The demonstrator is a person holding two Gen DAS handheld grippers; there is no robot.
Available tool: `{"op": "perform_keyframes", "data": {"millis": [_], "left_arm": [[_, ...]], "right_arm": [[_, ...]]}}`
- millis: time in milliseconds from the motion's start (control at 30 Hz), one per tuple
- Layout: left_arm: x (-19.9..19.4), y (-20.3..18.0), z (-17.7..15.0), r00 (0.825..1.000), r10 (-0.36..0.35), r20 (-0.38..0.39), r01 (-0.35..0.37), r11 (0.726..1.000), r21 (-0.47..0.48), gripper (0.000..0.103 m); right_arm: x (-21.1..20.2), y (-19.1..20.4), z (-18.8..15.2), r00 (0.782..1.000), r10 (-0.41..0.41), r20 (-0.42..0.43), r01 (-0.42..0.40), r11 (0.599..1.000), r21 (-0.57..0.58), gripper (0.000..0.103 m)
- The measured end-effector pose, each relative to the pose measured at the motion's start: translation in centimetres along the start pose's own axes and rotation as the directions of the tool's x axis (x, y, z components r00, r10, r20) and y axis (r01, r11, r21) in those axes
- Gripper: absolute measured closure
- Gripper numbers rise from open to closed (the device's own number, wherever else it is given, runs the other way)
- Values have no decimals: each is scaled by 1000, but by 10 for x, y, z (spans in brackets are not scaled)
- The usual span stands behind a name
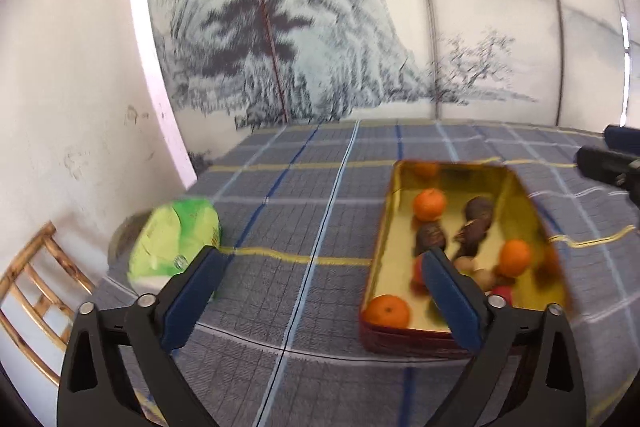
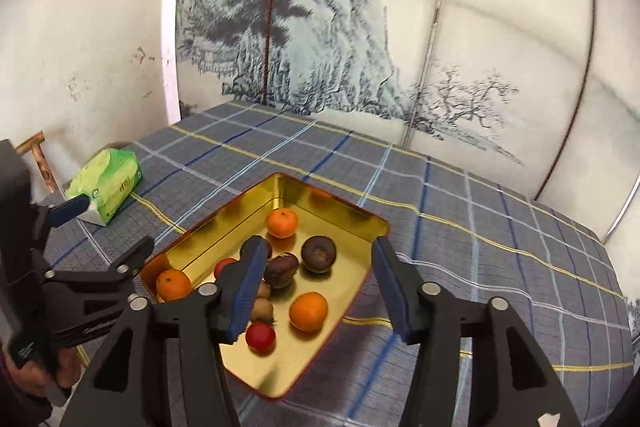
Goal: Organize fruits
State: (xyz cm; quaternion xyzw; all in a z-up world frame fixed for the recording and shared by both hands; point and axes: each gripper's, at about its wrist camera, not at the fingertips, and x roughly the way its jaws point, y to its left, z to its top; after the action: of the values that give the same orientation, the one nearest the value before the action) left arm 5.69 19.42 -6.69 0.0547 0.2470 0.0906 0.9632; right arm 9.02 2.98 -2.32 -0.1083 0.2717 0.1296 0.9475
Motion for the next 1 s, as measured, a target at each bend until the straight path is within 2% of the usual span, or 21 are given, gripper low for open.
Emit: {"op": "perform_keyframes", "data": {"millis": [67,167,233,367,533,767,1000], "left_arm": [[-20,-4,9,999,21,39,-21,1000,3,0],[-48,-11,23,988,120,94,-121,993,0,0],[-61,-15,32,980,162,113,-162,987,-8,0],[-73,-20,41,993,62,100,-58,997,-46,0],[-70,-19,46,998,-57,15,58,988,-141,0],[-65,-24,48,990,-130,-56,115,971,-211,0],[-72,-34,49,991,-128,-47,117,975,-191,0]], "right_arm": [[-14,-7,-3,1000,-24,19,24,1000,2,45],[-30,-17,-7,999,-41,35,40,999,13,43],[-38,-23,-9,998,-48,36,47,999,24,42],[-52,-38,-13,997,-64,43,62,997,48,42],[-65,-55,-18,995,-88,51,84,994,66,42],[-75,-71,-24,993,-98,59,93,992,89,42],[-84,-83,-25,994,-91,61,83,989,120,42]]}}
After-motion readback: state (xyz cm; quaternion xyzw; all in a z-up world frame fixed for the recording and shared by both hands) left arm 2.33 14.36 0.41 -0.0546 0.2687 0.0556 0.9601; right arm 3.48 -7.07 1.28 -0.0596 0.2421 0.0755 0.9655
